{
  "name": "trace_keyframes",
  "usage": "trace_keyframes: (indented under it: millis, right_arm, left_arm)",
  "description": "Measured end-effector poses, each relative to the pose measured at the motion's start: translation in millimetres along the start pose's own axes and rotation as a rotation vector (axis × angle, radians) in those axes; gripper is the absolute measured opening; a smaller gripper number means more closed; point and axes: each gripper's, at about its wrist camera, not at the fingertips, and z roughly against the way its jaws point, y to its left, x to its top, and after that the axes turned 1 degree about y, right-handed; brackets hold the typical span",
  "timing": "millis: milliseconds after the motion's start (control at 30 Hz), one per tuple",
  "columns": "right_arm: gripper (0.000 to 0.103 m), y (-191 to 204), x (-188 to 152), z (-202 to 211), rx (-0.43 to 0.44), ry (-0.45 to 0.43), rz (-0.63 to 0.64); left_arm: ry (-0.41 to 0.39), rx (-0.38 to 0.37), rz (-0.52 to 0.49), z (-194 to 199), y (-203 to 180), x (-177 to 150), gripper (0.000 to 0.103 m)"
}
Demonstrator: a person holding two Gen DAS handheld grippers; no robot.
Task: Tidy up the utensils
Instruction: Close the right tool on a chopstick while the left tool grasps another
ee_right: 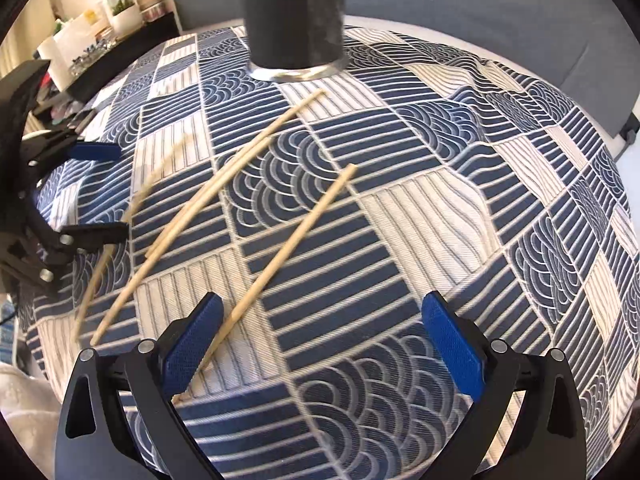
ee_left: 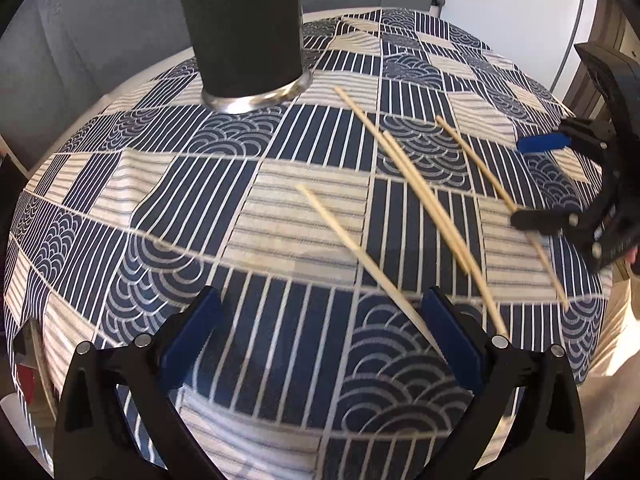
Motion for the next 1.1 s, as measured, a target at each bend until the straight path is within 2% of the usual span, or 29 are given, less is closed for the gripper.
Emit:
trace_keyframes:
  millis: [133,267,333,367,400,433,467,500,567,600,733,833,1000,1033,1100]
  right_arm:
    - [0.096,-2.5,1.1,-0.8,0.005,0.018,0.003]
    - [0.094,-7.3,4.4,-6.2,0.020,0.056,0.034]
    - [0.081,-14.0,5.5,-3.2,0.034,0.068,0.077]
    - [0.062,-20.9,6.8,0.5,0.035,0.081,0.080]
    - [0.037,-30.0,9.5,3.9,0.032,0.107,0.069]
    - [0.022,-37.8,11.7,5.6,0.027,0.133,0.051]
    - [0.005,-47.1,13.0,6.2,0.026,0.160,0.031]
    - [0.005,-56.9,13.5,6.0,0.039,0.182,0.008]
    - [0.005,-69.1,12.8,6.0,0.082,0.195,0.000]
    - [0.005,-71.2,13.0,6.2,0.083,0.201,0.000]
    - [0.005,-75.1,10.1,8.2,0.122,0.196,-0.012]
    - [0.005,-82.1,1.4,16.4,0.197,0.139,-0.067]
    - [0.005,-90.1,-2.2,32.7,0.302,-0.011,-0.164]
    - [0.005,-89.7,-1.0,34.6,0.316,-0.028,-0.173]
    - [0.005,-86.9,4.5,38.1,0.358,-0.065,-0.181]
  left_arm:
    - [0.042,0.005,0.020,2.4,9.4,-4.3,0.098]
    - [0.045,-0.002,-0.011,4.1,7.9,-9.6,0.098]
    - [0.084,-0.014,-0.019,7.8,13.3,-11.1,0.092]
    - [0.104,-0.016,-0.015,11.0,17.8,-11.5,0.083]
    - [0.117,-0.016,-0.009,13.3,22.0,-11.1,0.070]
    - [0.134,-0.012,0.007,16.8,28.6,-11.0,0.062]
    - [0.153,-0.010,0.022,19.3,36.3,-10.7,0.046]
    - [0.172,-0.017,0.031,20.2,43.3,-10.6,0.029]
    - [0.199,-0.033,0.091,22.1,64.7,-12.5,0.014]
    - [0.209,-0.056,0.131,22.6,75.2,-14.0,0.011]
    - [0.254,-0.045,0.193,27.0,91.5,-19.9,0.008]
    - [0.234,-0.096,0.243,35.1,94.5,-33.4,0.008]
    - [0.122,-0.150,0.316,52.6,95.2,-54.5,0.005]
    - [0.095,-0.175,0.334,56.9,96.5,-56.2,0.005]
    - [0.048,-0.180,0.352,66.3,97.7,-56.7,0.005]
